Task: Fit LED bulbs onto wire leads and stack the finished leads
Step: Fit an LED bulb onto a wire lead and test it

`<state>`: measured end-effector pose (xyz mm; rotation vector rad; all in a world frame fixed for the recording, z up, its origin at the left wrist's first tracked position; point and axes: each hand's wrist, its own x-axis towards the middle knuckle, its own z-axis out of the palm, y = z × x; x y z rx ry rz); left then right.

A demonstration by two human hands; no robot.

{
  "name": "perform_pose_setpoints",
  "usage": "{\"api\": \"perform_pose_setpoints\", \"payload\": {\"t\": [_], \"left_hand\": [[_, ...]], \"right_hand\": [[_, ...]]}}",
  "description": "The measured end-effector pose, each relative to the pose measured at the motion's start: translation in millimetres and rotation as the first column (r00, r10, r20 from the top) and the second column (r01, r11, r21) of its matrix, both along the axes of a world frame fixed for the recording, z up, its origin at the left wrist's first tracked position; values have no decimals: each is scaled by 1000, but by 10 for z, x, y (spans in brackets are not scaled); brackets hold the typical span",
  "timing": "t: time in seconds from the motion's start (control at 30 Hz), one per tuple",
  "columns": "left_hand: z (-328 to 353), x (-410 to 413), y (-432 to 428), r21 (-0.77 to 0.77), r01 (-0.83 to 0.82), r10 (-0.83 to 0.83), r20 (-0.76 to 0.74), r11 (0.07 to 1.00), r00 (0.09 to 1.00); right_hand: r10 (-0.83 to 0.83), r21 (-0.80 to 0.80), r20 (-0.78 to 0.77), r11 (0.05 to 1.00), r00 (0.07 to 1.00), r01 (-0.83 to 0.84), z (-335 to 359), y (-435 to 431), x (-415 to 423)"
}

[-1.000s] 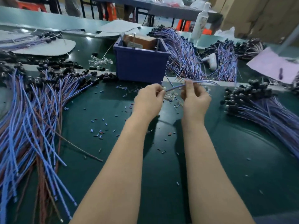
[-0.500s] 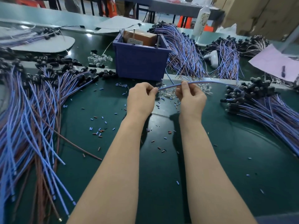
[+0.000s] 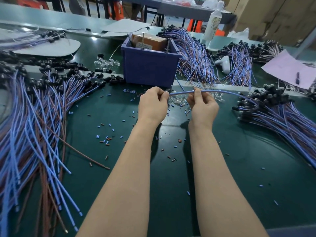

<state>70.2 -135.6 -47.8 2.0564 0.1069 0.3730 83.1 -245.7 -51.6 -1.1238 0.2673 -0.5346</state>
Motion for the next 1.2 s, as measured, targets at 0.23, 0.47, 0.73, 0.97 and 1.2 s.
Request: {"api": "perform_pose_setpoints", "payload": {"t": [0.23, 0.47, 0.73, 0.97, 1.2], "left_hand": [[27, -15, 66, 28, -155, 156, -42, 988, 987], [-5, -18, 161, -19, -278, 277, -57, 960, 959], [18, -54, 43, -72, -68, 69, 19, 995, 997], [59, -108, -145, -351, 248, -300, -103, 903, 948], [116, -48, -81, -619, 15, -8, 14, 786, 1000]], "right_hand": [[-67, 61, -1, 996, 998, 67, -3, -63, 8], [-72, 116, 9, 991, 997, 70, 16, -158, -10], [-11, 66, -20, 998, 1000, 13, 20, -109, -31], [247, 238, 26, 940, 969, -246, 76, 72, -101], [382, -293, -237, 849, 893, -440, 58, 245, -209]]}}
